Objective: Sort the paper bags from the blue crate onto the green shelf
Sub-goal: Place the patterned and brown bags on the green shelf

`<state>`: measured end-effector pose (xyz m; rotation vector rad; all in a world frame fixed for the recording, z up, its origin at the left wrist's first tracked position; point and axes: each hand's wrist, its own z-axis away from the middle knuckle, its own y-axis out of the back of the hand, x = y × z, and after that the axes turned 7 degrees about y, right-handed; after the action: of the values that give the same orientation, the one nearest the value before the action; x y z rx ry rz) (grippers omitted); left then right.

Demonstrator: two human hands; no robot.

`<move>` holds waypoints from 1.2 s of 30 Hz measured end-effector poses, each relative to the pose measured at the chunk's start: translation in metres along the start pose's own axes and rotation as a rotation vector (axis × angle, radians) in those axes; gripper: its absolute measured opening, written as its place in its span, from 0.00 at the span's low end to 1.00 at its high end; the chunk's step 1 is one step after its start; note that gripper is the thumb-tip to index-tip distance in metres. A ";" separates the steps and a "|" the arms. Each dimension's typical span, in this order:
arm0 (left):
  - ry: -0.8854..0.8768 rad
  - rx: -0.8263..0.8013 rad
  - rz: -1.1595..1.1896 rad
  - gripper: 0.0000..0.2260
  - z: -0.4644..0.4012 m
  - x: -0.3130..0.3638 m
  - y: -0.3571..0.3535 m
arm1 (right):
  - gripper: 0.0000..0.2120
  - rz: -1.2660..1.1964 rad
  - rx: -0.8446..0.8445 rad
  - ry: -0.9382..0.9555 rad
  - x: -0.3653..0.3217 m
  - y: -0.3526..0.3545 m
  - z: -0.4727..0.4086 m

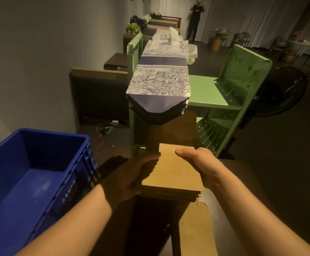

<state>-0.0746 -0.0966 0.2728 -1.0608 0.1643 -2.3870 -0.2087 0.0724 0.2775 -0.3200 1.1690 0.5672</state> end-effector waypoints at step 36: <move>-0.262 -0.095 0.399 0.19 -0.055 0.014 0.026 | 0.16 0.228 0.138 0.047 -0.039 -0.027 -0.060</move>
<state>-0.1112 -0.1313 0.2364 -1.2420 0.3614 -1.8845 -0.2501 0.0090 0.2898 -0.0824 1.2920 0.6759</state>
